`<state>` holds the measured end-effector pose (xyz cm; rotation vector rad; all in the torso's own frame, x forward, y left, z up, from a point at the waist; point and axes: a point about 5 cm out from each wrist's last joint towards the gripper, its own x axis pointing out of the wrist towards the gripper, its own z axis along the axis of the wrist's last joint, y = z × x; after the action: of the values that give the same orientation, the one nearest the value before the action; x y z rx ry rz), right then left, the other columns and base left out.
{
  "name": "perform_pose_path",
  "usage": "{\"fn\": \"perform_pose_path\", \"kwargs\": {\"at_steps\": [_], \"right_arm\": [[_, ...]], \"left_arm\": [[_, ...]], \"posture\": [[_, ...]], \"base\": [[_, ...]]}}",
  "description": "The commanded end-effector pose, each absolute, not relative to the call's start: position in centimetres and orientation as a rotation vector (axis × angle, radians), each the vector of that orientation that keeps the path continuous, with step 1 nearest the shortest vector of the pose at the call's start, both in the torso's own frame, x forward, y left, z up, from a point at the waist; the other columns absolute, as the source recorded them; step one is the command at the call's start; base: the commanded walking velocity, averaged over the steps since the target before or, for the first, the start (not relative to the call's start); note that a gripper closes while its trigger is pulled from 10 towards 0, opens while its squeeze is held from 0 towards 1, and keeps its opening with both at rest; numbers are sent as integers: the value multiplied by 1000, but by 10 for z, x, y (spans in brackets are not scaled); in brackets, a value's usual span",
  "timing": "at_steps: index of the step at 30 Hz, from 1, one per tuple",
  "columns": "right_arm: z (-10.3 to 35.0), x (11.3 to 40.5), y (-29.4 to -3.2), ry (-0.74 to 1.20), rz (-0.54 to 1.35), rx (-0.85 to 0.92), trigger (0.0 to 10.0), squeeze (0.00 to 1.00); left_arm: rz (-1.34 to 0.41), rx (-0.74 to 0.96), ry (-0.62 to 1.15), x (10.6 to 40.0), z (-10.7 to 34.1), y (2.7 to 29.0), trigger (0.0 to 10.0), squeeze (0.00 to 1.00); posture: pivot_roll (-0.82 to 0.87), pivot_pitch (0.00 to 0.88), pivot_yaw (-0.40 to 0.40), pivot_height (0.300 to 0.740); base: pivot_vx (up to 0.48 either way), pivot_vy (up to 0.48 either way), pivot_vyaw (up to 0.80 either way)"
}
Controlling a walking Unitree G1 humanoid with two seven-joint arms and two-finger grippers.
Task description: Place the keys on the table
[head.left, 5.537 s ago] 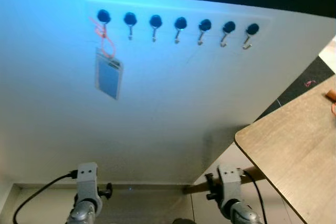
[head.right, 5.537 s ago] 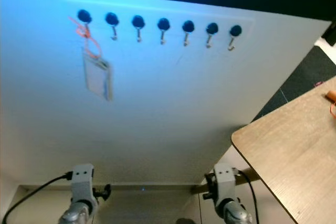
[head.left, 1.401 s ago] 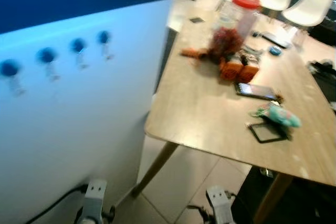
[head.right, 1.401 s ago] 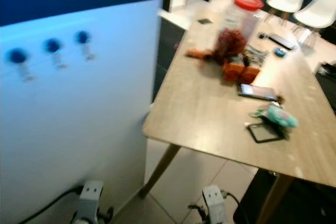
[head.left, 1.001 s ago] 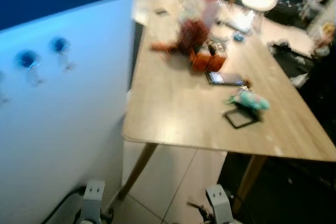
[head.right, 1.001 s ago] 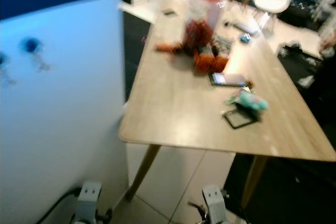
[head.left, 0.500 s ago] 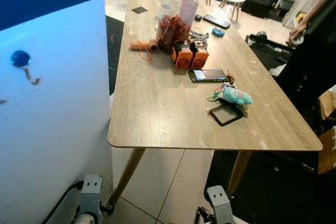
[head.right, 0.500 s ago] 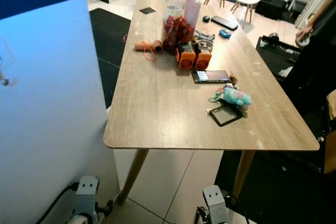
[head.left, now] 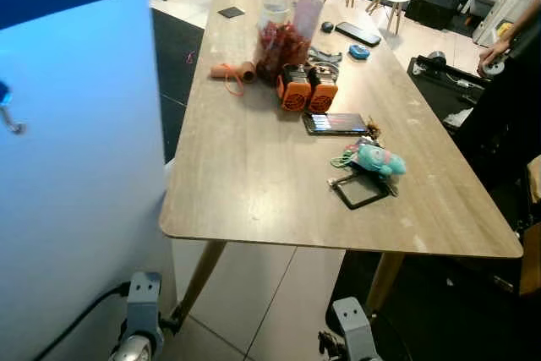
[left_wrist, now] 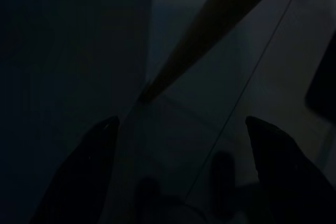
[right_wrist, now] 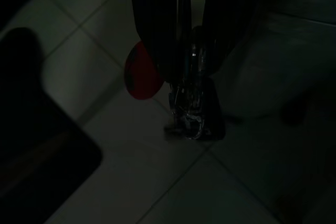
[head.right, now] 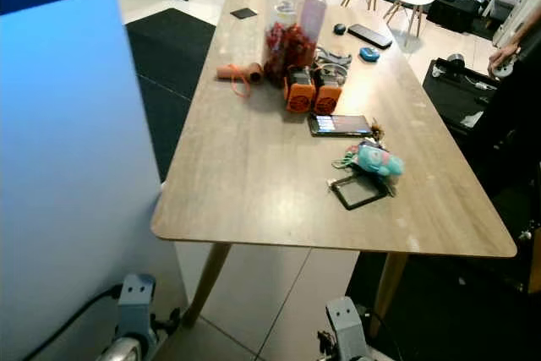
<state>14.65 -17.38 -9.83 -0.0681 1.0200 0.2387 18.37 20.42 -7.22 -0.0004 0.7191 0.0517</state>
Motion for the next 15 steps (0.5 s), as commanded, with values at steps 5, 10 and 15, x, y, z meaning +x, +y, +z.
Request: {"fn": "perform_pose_path", "kwargs": {"at_steps": [5,10,15], "right_arm": [[-98,148,-175,1013,241,-82,10000,0],[-98,148,-174,1013,243,-85,10000,0],[-98,148,-174,1014,245,-89,10000,0]], "left_arm": [[37,-4,721,181,-74,200,10000,0],[36,-3,721,181,-74,201,10000,0],[37,-3,721,181,-74,201,10000,0]], "posture": [[92,0,-135,740],[91,0,-134,740],[92,0,-134,740]], "base": [[0,-469,0],[0,-467,0],[0,-467,0]]}}
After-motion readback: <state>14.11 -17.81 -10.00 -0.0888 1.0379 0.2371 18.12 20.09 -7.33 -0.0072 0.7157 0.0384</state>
